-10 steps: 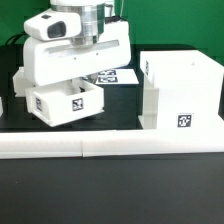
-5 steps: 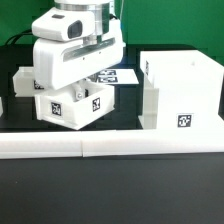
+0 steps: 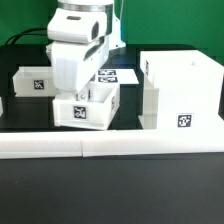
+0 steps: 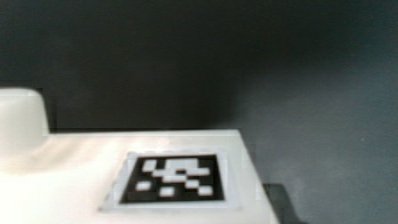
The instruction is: Assemble drawer
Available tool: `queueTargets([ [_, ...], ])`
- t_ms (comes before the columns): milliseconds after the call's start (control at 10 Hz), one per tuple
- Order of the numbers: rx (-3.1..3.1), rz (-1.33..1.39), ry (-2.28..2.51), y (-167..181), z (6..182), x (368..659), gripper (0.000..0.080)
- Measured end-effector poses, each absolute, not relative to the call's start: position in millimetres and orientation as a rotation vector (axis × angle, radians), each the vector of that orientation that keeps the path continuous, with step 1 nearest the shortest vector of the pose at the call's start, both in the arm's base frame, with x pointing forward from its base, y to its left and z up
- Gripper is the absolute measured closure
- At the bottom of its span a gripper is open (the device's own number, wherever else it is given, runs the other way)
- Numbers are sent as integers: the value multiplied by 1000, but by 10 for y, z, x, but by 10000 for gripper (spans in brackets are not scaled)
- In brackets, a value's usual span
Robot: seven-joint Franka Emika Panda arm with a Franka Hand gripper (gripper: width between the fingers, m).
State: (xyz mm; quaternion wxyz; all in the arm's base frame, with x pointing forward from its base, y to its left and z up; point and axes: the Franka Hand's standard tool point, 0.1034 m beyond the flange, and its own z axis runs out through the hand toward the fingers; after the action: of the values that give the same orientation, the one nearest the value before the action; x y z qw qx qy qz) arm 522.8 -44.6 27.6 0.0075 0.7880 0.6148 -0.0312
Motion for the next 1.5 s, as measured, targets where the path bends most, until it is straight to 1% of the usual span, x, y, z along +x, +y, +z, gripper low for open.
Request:
queueTargets([
  [300,2278,-126,2139,-487,261,5237,757],
  [1100,2283,-104,2130,-358,233,5298,757],
  [1300,2273,-86,2129,-314,260,5356,757],
  [1500,2273,-75,2121,-316,235,5327,757],
])
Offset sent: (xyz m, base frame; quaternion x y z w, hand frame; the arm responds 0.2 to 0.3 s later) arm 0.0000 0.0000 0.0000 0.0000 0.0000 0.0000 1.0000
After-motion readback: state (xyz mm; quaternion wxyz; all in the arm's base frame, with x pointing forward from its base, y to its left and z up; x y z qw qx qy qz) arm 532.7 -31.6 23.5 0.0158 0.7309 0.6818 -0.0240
